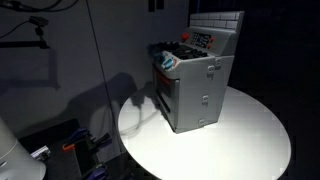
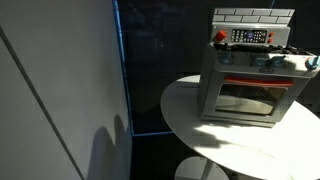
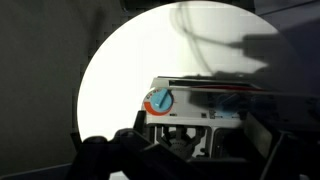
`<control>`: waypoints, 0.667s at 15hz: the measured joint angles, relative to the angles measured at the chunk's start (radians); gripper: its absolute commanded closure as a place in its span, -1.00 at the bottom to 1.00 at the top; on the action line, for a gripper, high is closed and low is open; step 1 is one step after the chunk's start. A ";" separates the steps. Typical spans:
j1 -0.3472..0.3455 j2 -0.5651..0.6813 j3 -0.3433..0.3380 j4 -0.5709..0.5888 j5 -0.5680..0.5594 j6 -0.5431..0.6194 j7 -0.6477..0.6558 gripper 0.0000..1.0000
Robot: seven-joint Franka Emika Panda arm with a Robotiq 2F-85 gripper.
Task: Press the top right orange button on the stove
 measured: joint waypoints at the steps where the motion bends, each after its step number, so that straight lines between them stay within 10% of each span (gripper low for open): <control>1: -0.002 0.009 0.000 0.004 -0.005 0.011 0.002 -1.00; 10: -0.020 0.081 -0.014 0.025 -0.059 0.188 0.022 -1.00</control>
